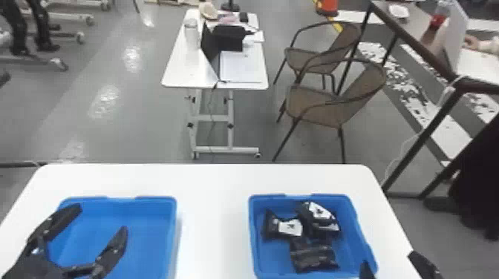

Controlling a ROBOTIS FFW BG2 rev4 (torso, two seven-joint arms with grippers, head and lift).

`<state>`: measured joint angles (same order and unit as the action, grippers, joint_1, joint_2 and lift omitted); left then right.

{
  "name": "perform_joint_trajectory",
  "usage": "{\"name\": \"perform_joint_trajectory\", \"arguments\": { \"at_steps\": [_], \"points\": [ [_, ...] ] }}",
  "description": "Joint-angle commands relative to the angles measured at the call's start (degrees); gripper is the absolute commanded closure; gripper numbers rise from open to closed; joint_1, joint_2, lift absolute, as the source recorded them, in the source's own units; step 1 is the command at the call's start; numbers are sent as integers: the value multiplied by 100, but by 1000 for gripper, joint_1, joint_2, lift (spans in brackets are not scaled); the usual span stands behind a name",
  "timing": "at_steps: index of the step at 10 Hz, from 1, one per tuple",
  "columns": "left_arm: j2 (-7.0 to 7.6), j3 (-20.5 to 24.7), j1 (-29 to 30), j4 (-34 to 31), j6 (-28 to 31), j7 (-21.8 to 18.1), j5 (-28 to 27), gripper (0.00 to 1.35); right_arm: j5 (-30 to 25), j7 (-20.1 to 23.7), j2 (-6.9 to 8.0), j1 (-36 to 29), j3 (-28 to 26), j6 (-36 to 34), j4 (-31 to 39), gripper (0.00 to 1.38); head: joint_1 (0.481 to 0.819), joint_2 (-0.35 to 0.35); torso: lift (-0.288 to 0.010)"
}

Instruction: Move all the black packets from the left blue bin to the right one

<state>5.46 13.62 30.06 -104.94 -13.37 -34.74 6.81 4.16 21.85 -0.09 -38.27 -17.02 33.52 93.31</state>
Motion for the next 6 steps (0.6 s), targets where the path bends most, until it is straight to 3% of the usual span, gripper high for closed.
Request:
{"name": "perform_joint_trajectory", "arguments": {
  "at_steps": [1, 6],
  "points": [
    [-116, 79, 9, 9, -139, 73, 93, 124, 112, -102, 14, -23, 32, 49, -15, 162, 695, -103, 0],
    [16, 18, -8, 17, 19, 143, 313, 124, 235, -111, 14, 30, 24, 58, -41, 162, 695, -96, 0]
  ]
}}
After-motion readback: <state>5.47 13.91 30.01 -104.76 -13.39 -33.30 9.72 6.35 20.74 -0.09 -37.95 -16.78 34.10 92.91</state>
